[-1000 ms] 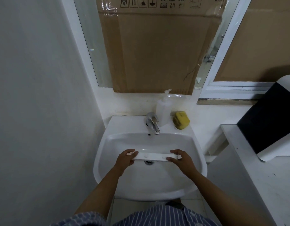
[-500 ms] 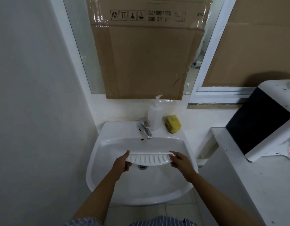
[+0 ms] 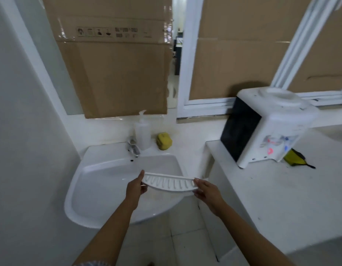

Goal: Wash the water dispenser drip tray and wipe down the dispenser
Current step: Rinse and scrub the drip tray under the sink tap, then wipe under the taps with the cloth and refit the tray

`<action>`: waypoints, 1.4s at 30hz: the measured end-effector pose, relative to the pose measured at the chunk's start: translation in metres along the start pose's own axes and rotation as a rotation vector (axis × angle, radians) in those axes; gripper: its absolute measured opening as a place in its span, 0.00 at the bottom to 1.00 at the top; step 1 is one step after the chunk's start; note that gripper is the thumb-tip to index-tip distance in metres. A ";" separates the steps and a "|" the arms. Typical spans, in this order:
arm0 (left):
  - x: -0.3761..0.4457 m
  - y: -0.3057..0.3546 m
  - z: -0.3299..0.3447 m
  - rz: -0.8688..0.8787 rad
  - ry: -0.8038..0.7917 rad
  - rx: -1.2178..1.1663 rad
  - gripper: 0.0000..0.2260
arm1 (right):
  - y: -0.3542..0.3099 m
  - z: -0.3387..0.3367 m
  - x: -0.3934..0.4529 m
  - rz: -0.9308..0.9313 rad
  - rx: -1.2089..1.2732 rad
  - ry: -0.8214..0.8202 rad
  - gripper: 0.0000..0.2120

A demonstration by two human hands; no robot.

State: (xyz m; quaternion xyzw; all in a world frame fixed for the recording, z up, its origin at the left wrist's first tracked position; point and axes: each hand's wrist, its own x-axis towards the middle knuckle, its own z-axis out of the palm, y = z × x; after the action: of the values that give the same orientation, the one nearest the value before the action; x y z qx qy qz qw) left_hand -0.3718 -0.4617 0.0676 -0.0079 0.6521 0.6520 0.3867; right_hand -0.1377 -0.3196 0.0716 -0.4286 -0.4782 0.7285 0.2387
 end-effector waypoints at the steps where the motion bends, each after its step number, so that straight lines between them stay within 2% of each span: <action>1: -0.013 -0.008 0.014 -0.005 -0.038 -0.008 0.13 | 0.002 -0.019 -0.013 -0.009 0.016 0.028 0.10; 10: -0.131 -0.112 0.137 -0.078 -0.448 0.097 0.08 | 0.031 -0.202 -0.136 -0.055 0.139 0.413 0.09; 14: -0.166 -0.144 0.190 -0.086 -0.537 0.140 0.06 | 0.031 -0.263 -0.174 -0.061 0.161 0.499 0.09; 19: -0.181 -0.162 0.248 -0.096 -0.607 0.212 0.08 | 0.021 -0.322 -0.185 -0.089 0.222 0.569 0.11; 25: -0.166 -0.169 0.318 -0.128 -0.616 0.208 0.07 | 0.004 -0.375 -0.154 -0.104 0.277 0.602 0.08; 34: -0.102 -0.198 0.415 -0.187 -0.502 0.141 0.09 | -0.024 -0.453 -0.043 -0.020 0.215 0.626 0.12; 42: -0.061 -0.211 0.455 -0.185 -0.396 0.129 0.10 | -0.045 -0.491 0.028 0.036 0.129 0.574 0.13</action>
State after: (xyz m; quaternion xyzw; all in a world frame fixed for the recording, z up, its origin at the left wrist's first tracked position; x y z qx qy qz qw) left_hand 0.0046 -0.1334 -0.0111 0.0852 0.6002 0.5596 0.5651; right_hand 0.2638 -0.0376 0.0153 -0.6094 -0.3363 0.6106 0.3778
